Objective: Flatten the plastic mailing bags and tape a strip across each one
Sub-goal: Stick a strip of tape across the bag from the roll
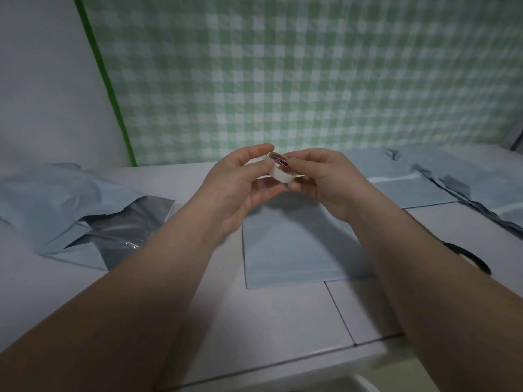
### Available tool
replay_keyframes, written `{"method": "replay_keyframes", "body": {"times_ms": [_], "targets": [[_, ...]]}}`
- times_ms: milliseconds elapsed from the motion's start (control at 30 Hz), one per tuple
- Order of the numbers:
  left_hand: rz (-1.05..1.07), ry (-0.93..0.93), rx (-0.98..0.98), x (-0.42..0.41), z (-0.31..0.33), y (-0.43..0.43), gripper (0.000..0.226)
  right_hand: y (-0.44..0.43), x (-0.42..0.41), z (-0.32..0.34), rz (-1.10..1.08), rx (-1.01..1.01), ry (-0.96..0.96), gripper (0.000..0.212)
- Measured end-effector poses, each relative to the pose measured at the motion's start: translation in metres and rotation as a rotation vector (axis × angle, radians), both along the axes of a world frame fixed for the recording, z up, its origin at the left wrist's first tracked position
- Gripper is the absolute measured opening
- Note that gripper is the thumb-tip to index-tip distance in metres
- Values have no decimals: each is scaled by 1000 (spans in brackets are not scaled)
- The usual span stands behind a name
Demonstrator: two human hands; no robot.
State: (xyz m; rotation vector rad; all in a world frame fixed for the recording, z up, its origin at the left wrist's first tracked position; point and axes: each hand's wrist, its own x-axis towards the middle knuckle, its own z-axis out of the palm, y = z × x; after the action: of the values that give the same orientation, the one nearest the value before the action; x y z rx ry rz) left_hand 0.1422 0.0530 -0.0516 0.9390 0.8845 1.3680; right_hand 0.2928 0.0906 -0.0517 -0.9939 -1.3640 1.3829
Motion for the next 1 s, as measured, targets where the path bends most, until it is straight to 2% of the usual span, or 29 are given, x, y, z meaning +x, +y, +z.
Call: {"method": "replay_keyframes", "body": {"times_ms": [67,133,300,400,533,633,700,767,800,900,1000], "targets": [[57,135,-7,-7,-3,6,21,7,-5,-2,-6,-2,-8,5],[85,160,-38,-11,-7,8,25,11,-7,-4,-13,10,12,5],[73,61,-95,-8,-11,9,33,8,-6,-10,29,-49,143,11],[38,-7,-112,-3,-12,7,33,4,-2,-11,88,-101,122,18],[27,-58,-137,1,-11,4,28,-2,2,-9,128,-133,195,7],[2,-103,-150,1,-10,2,24,-7,2,-8,200,-97,252,20],[3,-106,-157,0,-8,-2,20,-8,3,-10,202,-31,190,26],[63,36,-150,0,-9,-4,18,-7,3,-11,157,61,89,29],[132,200,-110,-1,-10,-3,21,-7,2,-11,129,109,39,30],[328,685,149,-3,-12,-4,25,-10,0,-12,57,234,-115,28],[372,954,297,-1,-10,-8,24,-13,-5,-11,34,346,-225,26]]}}
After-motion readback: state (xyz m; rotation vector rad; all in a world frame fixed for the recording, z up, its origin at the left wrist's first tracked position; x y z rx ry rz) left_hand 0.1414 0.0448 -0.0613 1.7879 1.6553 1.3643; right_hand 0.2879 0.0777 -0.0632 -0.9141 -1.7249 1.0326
